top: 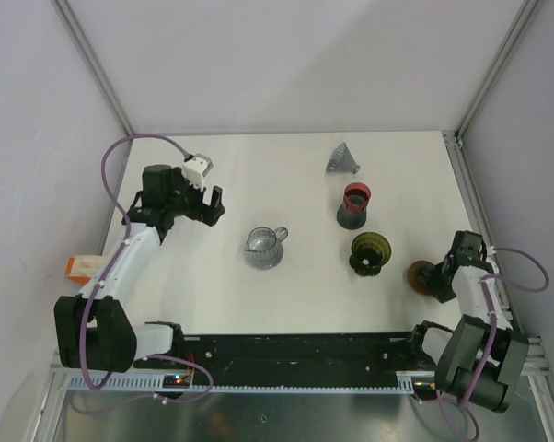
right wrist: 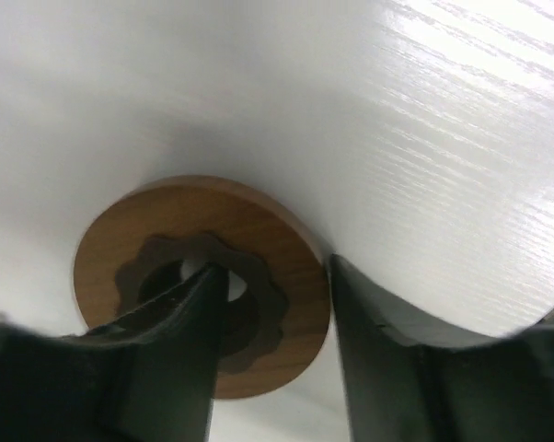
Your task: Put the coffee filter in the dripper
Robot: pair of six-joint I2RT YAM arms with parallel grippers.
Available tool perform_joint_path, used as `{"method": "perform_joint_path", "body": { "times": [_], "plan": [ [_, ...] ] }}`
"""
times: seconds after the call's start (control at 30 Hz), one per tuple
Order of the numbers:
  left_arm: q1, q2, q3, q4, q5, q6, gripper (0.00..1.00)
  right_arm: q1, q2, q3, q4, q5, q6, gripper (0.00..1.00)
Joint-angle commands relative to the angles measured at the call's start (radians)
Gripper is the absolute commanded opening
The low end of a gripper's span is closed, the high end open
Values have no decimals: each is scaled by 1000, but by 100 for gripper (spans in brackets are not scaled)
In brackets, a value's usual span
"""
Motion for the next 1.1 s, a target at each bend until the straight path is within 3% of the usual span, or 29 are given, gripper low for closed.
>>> {"method": "perform_joint_path", "body": {
  "times": [0.0,0.07,0.13,0.37,0.6,0.7,0.83,1.07],
  "plan": [
    [-6,-13,9,-1,-8,8,100,-10,22,-12,68,-5,-18,38],
    [-6,-11,9,-2,-8,9,100,-19,-1,-12,84,-16,-31,15],
    [-6,-11,10,-4,-9,10,100,-30,-31,-12,101,-29,-45,4],
    [-6,-8,12,-8,-15,11,100,-45,-132,53,126,-24,-76,0],
    [-6,-14,15,-15,-36,18,100,30,-152,323,112,40,-181,0],
    [-6,-20,16,-19,-49,23,100,158,-108,480,84,94,-250,0],
    [-5,-34,22,-32,-79,34,100,417,-9,684,57,153,-352,0],
    [-5,-52,51,-79,-118,51,100,825,281,1019,-29,-52,-536,0]
  ]
}}
